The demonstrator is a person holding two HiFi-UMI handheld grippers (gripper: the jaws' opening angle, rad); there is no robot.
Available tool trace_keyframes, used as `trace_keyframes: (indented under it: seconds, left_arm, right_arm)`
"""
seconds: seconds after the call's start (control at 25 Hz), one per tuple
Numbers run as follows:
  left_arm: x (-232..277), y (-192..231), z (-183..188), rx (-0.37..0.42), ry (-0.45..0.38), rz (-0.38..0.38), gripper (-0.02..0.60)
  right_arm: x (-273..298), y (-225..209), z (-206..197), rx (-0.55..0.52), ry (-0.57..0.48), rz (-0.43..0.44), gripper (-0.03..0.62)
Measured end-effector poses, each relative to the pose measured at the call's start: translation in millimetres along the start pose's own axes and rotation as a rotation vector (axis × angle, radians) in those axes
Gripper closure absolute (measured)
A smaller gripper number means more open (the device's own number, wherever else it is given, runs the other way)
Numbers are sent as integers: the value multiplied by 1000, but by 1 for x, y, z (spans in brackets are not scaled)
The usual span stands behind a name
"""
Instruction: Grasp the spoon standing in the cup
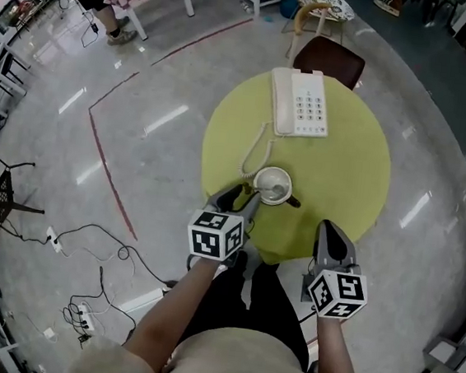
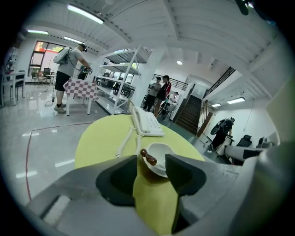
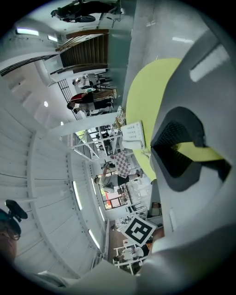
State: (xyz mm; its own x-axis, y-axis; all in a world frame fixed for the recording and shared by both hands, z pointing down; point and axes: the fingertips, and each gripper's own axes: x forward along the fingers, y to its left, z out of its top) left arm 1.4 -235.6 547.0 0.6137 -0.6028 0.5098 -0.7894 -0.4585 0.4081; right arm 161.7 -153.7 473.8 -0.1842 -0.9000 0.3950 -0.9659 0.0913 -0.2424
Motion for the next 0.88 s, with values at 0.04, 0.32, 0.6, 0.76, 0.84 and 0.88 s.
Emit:
trace_keyframes:
  seconds: [0.04,0.32,0.6,0.76,0.84,0.88]
  left_arm:
    - [2,1,1,-10,-1,5,382]
    - [9,7,-2,-54,-2,41,388]
    - [13,10,-2,-65,-12,76,421]
    - [12,12,-3,-53,-9,111,453]
    - [11,11,-4,-48,-13,122,472]
    - [12,11,-4,-46,-15,126,480]
  right_arm:
    - [3,-2,1,1,2,5,592]
    - [17,-10,2,-1,21,43,592]
    - [26,-11,-1,-10,42,78,592]
    - [28,-9,-4,-14,53,97,592]
    - [27,-8,-5,-14,55,103,592]
    - [27,-8,-5,-15,55,105,592]
